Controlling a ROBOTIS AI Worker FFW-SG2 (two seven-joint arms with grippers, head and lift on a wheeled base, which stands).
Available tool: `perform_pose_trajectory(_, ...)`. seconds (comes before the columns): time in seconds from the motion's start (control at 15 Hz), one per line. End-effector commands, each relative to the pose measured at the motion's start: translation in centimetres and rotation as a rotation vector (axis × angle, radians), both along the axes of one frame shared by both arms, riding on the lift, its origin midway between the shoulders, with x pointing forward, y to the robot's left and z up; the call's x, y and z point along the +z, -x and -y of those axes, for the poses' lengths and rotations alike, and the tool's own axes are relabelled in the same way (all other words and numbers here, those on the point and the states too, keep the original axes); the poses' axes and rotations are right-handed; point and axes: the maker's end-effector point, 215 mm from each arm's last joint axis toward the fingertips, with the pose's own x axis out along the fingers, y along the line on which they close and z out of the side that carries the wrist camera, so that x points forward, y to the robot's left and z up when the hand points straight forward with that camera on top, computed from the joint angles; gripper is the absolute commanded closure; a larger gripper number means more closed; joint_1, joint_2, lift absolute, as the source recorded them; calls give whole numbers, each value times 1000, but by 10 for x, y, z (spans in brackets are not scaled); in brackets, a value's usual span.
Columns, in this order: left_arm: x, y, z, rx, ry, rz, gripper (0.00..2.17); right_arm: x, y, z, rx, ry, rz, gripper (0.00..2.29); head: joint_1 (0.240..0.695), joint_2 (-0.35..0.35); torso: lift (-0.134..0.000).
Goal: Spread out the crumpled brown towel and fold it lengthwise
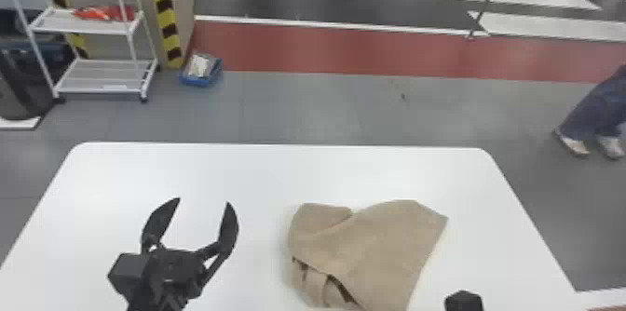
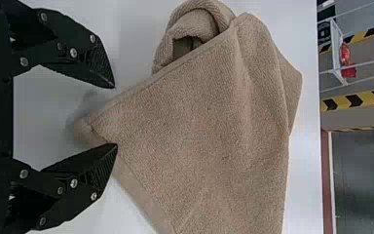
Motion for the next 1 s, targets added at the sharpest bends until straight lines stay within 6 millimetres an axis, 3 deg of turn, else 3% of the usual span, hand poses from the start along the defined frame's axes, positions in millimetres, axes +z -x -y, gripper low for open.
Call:
perform_pose_trajectory(0.0, 2, 0, 0, -1, 0, 3, 137, 0, 0, 2, -4, 5, -7, 711, 695, -145, 0)
perform_pose_trajectory(0.2, 3, -1, -3, 3, -2, 5, 137, 11, -5, 9, -17, 0, 15, 1490, 695, -148, 0)
perform_pose_trajectory(0.27, 3, -1, -3, 4, -1, 5, 137, 22, -11, 8, -17, -4, 40, 1730, 695, -150, 0)
perform_pose_trajectory(0.4, 2, 0, -1, 1, 1, 4, 137, 55, -23, 1, -18, -27, 75, 1750, 695, -151, 0)
perform_pose_trajectory(0.67, 0, 4, -1, 2, 0, 1, 137, 151, -57, -28, -11, -117, 167, 1750, 695, -120, 0)
perform_pose_trajectory(0.8, 2, 7, -11, 14, -4, 8, 137, 186, -82, -14, -61, -156, 165, 1750, 695, -103, 0)
perform_pose_trajectory(0.93, 1, 10, -18, 17, -9, 11, 140, 218, -114, 27, -164, -208, 166, 1750, 695, -97, 0)
